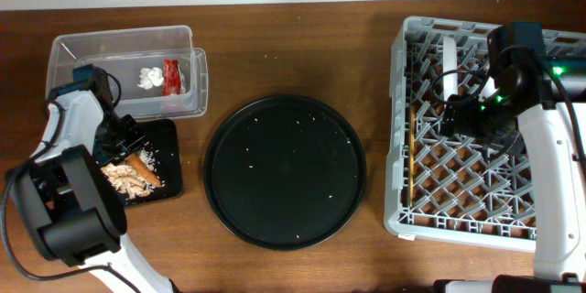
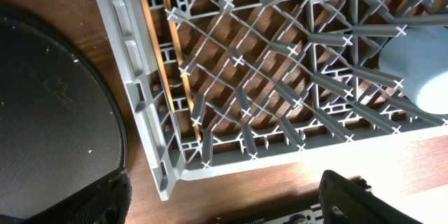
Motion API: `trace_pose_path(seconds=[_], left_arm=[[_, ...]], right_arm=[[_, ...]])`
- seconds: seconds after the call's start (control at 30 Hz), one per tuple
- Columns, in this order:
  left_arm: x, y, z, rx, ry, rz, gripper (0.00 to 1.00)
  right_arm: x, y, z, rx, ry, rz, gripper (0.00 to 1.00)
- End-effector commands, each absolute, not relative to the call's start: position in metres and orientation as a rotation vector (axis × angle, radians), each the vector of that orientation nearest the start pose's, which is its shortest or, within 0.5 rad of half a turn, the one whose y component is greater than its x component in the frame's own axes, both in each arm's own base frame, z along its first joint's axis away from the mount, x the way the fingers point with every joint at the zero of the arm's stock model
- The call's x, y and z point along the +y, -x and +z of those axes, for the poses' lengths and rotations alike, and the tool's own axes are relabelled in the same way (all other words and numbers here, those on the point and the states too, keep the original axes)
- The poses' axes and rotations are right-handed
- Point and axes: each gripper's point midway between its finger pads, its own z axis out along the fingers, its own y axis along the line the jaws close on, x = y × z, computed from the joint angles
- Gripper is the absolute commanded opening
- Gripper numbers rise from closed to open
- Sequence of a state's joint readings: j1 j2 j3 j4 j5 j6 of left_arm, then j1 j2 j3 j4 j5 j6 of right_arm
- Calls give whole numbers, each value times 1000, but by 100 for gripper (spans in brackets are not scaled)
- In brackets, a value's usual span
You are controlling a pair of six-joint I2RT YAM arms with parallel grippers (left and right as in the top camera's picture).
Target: Sort waste into correct bins and load items into the dishwasher rack
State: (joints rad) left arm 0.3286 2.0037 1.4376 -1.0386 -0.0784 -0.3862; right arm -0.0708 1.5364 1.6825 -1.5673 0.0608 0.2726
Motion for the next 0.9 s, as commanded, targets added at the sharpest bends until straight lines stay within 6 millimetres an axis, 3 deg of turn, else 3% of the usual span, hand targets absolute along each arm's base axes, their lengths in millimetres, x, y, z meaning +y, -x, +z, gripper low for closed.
trace_pose_path(seconds=[0.0,0.07,0.17,0.23,0.3,0.4,0.43,0.53,0.6,0.67,0.8,0.87], left_arm=[[131,-334,20,2983,1141,128,33],[130,-332,21,2989,1143,127,50],[130,-332,27,2990,1143,123,55],[132,-338,45,2958,1132,120,56],[130,-350,74,2886,1095,72,57],[97,-374,123,2803,830,-101,61],[76,-385,137,2790,641,-174,64],[25,-394,153,2790,230,-242,87],[-11,-386,150,2838,-33,-244,96],[-26,-371,145,2905,-119,-181,99],[-24,-326,139,3092,-162,-74,99],[-23,-321,144,3094,-137,-74,99]], right_arm=[[-30,-280,231,2939,-510,-61,85],[-30,-280,230,2940,-509,-61,85],[-30,-280,231,2939,-510,-61,85],[-30,-281,231,2936,-509,-60,86],[-26,-283,231,2931,-502,-26,94],[15,-303,238,2884,-215,317,99],[28,-310,243,2841,-128,406,100],[54,-329,250,2754,55,482,98],[70,-333,243,2760,163,482,98],[73,-329,225,2844,191,421,98],[68,-310,207,2993,165,388,98],[66,-307,208,3004,138,384,98]])
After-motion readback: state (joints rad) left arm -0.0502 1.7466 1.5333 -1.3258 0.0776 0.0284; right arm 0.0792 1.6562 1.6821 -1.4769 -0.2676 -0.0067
